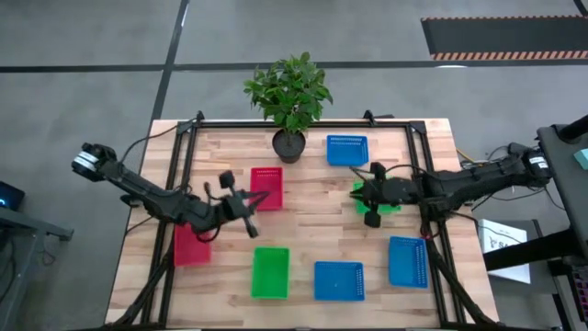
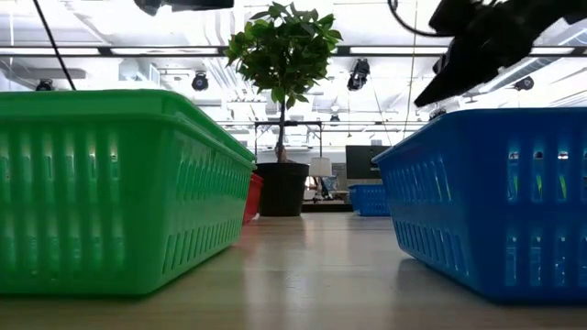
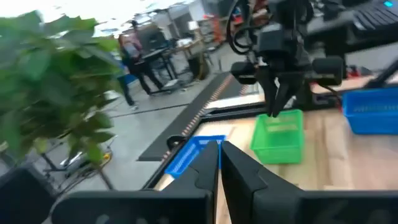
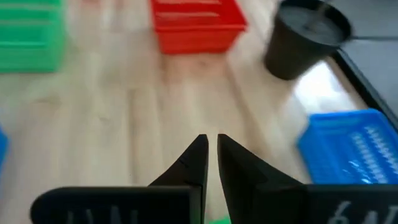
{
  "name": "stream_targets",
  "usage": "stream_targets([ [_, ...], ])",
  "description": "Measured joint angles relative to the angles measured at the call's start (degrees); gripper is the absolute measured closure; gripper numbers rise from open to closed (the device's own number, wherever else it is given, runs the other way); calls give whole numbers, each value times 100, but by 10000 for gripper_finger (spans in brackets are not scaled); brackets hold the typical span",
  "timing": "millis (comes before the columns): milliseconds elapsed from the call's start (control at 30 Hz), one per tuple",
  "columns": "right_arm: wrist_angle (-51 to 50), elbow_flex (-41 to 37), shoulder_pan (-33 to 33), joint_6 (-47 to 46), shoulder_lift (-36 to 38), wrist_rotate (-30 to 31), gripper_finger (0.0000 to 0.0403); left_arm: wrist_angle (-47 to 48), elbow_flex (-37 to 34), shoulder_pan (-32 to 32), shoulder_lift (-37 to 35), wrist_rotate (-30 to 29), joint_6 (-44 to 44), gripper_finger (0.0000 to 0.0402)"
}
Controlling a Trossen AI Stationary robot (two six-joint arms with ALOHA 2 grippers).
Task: Stack baskets by color
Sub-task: Stack the top blue basket on top of the bottom left blue basket
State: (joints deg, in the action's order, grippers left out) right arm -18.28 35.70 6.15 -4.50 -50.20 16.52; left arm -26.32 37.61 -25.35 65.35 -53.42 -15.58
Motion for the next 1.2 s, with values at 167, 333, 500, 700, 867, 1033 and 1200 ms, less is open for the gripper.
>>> stream_targets([
  [167,-157,152,-855,341,-185,-529,357,-375,-382,14,-360,-60,7,401],
  [333,-169,215,-1749,616,-459,-1104,314,-461,-541,29,-688,-145,-30,401],
  [500,-219,344,-2400,1037,-929,-1253,255,-459,-564,27,-892,-158,-21,401],
  [700,-223,464,-2911,1806,-1639,-1406,205,-451,-564,23,-927,-156,-114,401],
  [867,-246,609,-3371,2146,-2151,-1715,198,-438,-564,23,-919,-154,-177,401],
  [1033,-221,760,-3722,2273,-2507,-1850,207,-438,-564,23,-919,-154,-188,401],
  [1200,-225,882,-3914,2507,-2809,-1994,216,-440,-564,23,-902,-152,-284,401],
])
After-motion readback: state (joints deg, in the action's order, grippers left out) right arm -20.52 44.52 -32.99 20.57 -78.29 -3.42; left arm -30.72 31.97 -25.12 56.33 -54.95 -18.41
